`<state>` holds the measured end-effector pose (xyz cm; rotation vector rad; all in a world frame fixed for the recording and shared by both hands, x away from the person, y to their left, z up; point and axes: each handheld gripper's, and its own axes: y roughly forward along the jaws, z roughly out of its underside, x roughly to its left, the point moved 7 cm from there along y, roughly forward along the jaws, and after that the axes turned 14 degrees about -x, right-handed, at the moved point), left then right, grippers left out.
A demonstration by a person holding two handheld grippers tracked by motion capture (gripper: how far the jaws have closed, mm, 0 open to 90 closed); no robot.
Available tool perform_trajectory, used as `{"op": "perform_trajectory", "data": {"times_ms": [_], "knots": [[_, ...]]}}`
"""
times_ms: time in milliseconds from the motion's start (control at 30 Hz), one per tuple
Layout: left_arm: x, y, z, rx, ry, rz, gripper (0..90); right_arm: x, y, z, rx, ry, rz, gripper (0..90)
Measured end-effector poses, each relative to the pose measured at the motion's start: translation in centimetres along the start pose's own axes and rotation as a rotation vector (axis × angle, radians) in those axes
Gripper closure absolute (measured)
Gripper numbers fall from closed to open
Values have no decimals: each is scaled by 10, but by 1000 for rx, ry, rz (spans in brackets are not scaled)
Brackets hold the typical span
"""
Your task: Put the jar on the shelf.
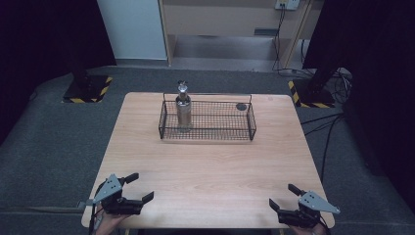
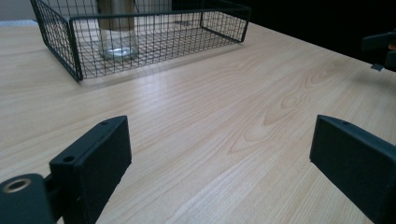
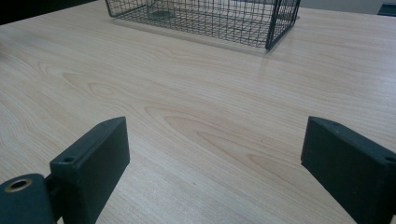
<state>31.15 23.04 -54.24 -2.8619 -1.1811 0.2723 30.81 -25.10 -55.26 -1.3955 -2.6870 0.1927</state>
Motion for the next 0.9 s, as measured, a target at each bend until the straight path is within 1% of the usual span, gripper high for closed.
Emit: {"op": "perform_trajectory", "data": {"times_ms": [100,167,300,900], "knots": [[-1,0,4,16,18,9,43,0,0,0,-1,-5,-2,80],[-2,0,6,25,14,19,42,1,0,0,-3,-3,-6,81],[-1,1,9,35,9,23,40,1,0,0,-3,-4,-10,82],[0,1,11,37,7,27,39,1,1,0,-6,-2,-11,83]]}}
